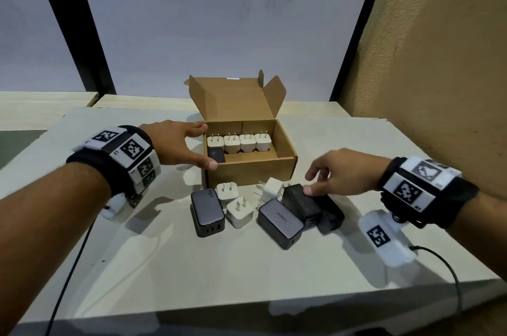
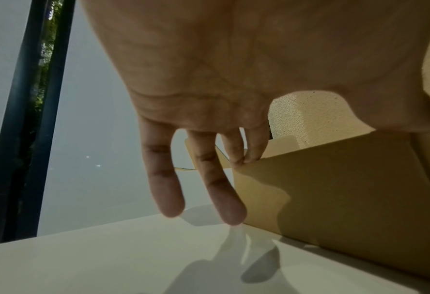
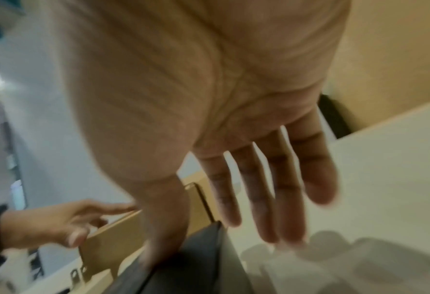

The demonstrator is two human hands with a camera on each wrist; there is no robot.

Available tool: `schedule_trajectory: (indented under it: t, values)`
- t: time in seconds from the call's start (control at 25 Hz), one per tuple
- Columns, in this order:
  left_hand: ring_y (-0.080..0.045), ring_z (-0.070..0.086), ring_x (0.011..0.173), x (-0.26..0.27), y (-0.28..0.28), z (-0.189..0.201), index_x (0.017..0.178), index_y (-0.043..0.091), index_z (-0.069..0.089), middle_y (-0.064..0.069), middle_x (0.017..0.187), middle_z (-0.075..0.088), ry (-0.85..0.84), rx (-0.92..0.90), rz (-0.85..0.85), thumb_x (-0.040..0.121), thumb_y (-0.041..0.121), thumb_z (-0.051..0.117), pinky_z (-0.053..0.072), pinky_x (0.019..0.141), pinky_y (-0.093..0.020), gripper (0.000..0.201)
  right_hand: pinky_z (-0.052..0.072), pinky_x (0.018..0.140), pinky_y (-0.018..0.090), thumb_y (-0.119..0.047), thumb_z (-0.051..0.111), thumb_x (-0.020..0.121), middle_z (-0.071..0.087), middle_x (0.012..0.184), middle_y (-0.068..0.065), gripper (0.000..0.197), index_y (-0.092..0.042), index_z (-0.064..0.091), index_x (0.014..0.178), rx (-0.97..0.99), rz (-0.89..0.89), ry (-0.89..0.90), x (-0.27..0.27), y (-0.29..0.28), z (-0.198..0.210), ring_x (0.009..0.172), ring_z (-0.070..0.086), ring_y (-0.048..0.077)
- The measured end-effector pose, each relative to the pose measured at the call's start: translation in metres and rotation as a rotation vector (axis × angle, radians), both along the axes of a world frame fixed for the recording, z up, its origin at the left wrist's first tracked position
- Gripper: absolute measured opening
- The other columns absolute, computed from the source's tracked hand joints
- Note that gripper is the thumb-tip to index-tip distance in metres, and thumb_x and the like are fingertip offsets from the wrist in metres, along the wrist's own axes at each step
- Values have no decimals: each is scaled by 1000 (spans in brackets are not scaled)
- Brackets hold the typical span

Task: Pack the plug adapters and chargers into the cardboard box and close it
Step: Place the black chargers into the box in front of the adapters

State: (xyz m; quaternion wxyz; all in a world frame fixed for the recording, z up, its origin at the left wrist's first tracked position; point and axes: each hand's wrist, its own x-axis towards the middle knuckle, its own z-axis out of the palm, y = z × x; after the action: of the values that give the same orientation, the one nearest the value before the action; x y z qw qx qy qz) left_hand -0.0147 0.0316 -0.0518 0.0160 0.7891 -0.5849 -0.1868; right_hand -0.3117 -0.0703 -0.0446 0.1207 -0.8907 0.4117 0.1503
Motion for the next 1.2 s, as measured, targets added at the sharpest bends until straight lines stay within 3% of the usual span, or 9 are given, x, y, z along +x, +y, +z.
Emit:
schedule_trajectory:
  t: [0.08,0.24,0.52,0.64,0.72,0.84,0.92,1.08,1.2]
  values:
    - [-19,25,142,-1,0,1,147,40,17,19,156,16,-7,2,-2,24,97,44,19,115,-44,138,53,81,30,-55,67,80,67,109,-7,56,-26,56,127,192,-76,22,-16,-3,-4,85,67,19]
    - [-18,25,142,-1,0,0,147,41,17,20,155,16,-17,4,-1,20,98,41,20,115,-44,142,60,73,35,-24,82,74,60,112,8,68,-26,50,134,518,-179,-183,-28,0,-11,82,71,25]
    - [-19,26,141,-1,-1,-1,147,41,17,17,156,16,-19,0,7,27,97,45,21,115,-45,136,58,80,52,2,71,73,67,91,11,44,-20,63,110,417,-257,-292,-23,-13,2,82,70,33]
    - [-18,29,140,1,-3,0,146,42,18,19,155,18,-47,6,-1,24,99,43,24,114,-44,137,60,76,49,9,52,85,66,78,8,46,-23,62,116,554,-347,-598,-27,-22,25,75,66,31]
    - [-17,29,140,0,-2,2,147,41,19,20,155,17,-58,4,-2,34,94,47,23,114,-43,128,60,72,45,8,39,90,66,85,8,47,-22,63,118,726,-403,-819,-22,-26,36,75,65,33]
    - [-16,30,140,-3,0,5,147,40,19,22,154,17,-69,3,7,43,86,52,23,112,-42,118,56,62,33,-2,45,87,64,90,11,28,-16,62,105,950,-435,-949,6,-20,38,74,61,24]
    - [-16,30,140,-3,1,5,147,40,18,23,154,16,-62,9,5,46,85,53,23,112,-41,116,52,60,28,-7,60,85,63,82,9,10,-15,59,90,876,-428,-926,32,-17,33,68,60,18]
    - [-15,31,139,-2,1,5,147,39,20,26,153,14,-82,14,-12,53,84,55,25,110,-41,110,54,68,30,-4,70,81,63,92,17,15,-8,60,91,620,-389,-859,76,-20,24,72,63,20]
    - [-15,31,139,-1,0,4,147,40,19,27,153,13,-84,14,-21,52,85,54,26,110,-42,111,59,79,32,-12,82,71,69,93,9,29,-13,64,93,366,-341,-756,97,-24,17,78,68,21]
